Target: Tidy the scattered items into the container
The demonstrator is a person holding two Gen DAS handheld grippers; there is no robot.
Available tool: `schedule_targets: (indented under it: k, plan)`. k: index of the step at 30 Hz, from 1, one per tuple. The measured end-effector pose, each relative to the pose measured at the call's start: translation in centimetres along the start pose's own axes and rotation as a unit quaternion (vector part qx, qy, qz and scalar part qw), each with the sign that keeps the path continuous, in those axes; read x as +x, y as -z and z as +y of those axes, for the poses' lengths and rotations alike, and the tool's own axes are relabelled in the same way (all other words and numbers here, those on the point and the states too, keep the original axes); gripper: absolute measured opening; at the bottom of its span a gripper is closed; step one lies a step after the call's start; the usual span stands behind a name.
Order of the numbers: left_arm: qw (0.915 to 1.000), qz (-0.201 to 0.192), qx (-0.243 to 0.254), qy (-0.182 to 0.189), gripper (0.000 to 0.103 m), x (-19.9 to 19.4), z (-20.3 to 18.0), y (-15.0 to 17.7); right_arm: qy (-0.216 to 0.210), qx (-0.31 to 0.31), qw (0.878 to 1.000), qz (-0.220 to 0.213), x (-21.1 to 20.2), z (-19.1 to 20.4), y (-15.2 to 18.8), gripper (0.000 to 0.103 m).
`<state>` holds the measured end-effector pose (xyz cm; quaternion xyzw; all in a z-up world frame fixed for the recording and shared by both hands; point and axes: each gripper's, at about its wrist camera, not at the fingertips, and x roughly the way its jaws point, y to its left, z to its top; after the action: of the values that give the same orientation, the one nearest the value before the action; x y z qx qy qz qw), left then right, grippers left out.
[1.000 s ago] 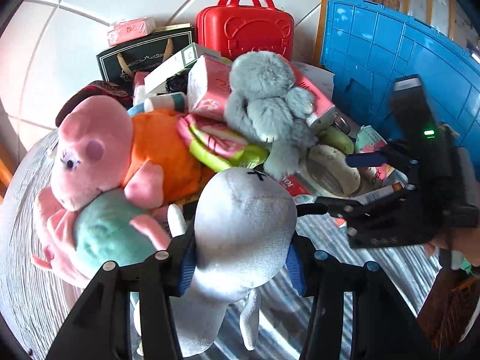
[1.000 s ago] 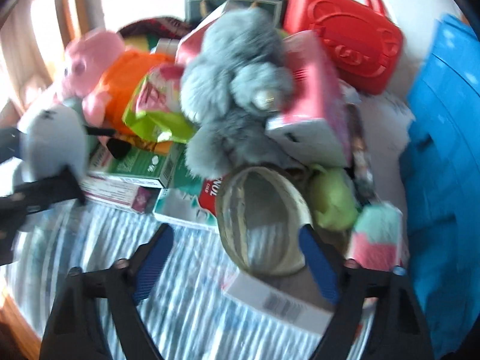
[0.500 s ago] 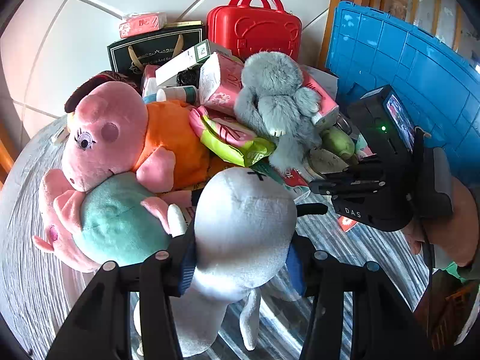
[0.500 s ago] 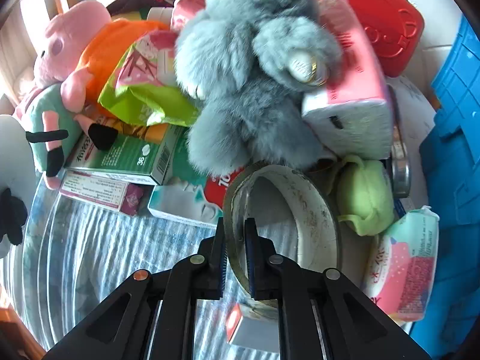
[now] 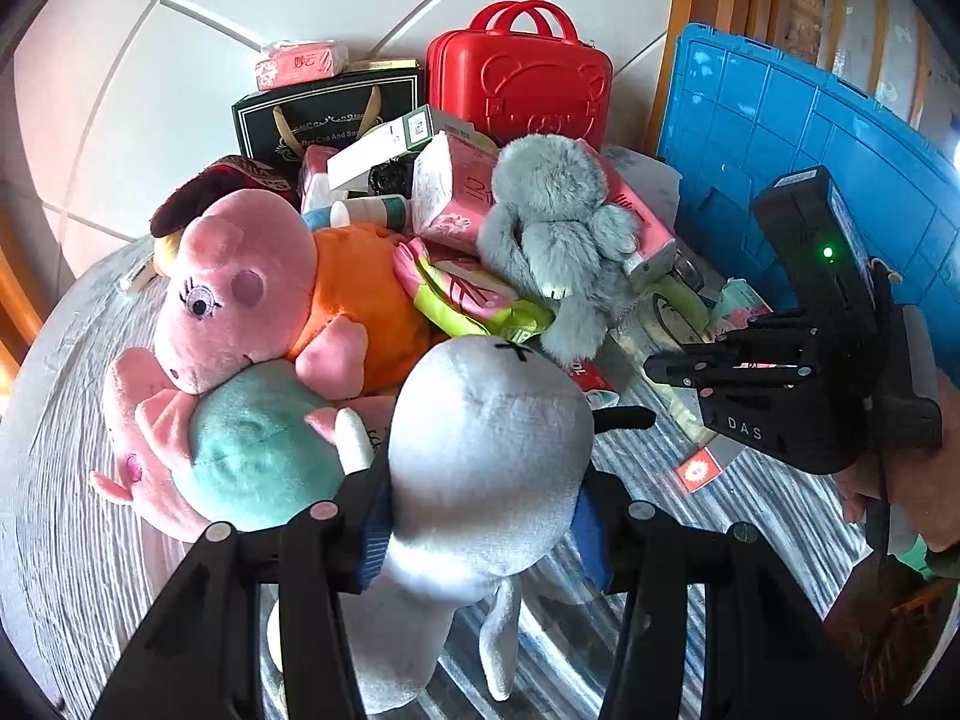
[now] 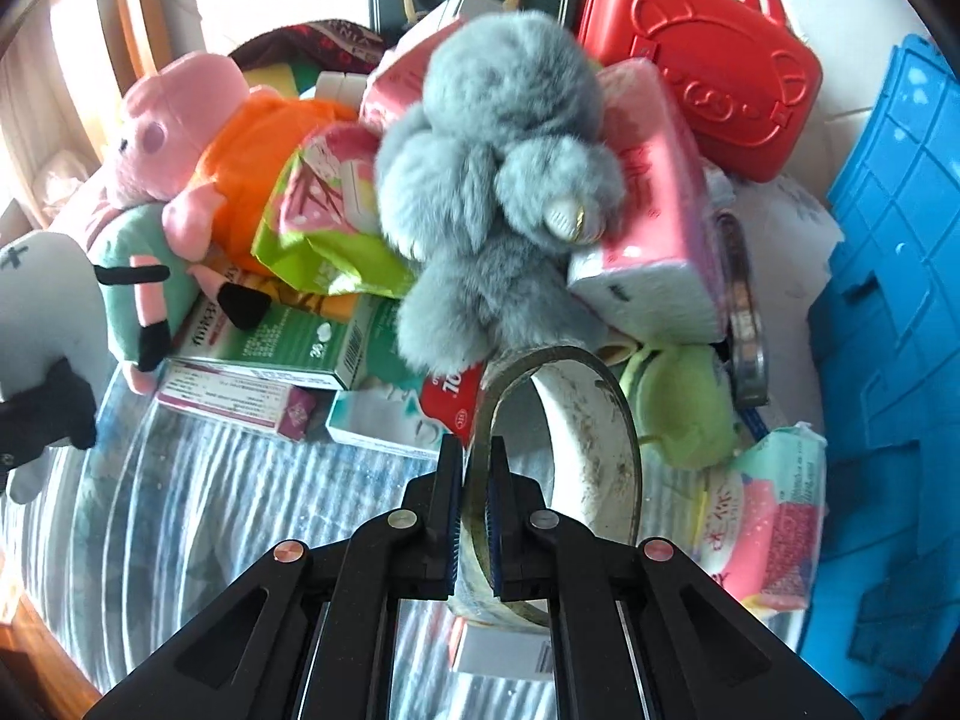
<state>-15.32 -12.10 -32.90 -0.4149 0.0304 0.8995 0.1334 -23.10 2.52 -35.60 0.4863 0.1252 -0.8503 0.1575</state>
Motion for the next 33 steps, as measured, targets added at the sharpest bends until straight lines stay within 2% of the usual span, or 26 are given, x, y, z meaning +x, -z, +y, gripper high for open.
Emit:
schedule_targets:
  k: [7,10,15,25,33]
  plan:
    - [0.9999,-0.005,-0.002,-0.012,0.05,-1.3,0.0,-0.5,-0.002,0.011,1.0,-0.009,-3.5,-0.3,0.0,0.007]
    - [0.9998,-0.011,-0.005,-0.014,0.05,-2.1,0.2,-1.1,-0.005,0.011,1.0,-0.014,-5.0,-1.4,-1.4,0.007]
    - [0.9995,-0.021,-0.008,-0.024,0.05,-3.8,0.2,-2.2,-0.008,0.017,0.999,-0.027,-7.3,-1.9,-1.6,0.007]
    - [0.9979,-0.045,-0.001,-0.046,0.05,-7.7,-0.4,-5.1,-0.017,0.014,0.998,-0.061,-14.4,-2.1,-2.6,0.007]
    - [0.9957,-0.073,0.007,-0.056,0.05,-11.4,-1.2,-7.3,-0.045,0.025,0.996,-0.077,-19.7,-2.1,-3.8,0.007]
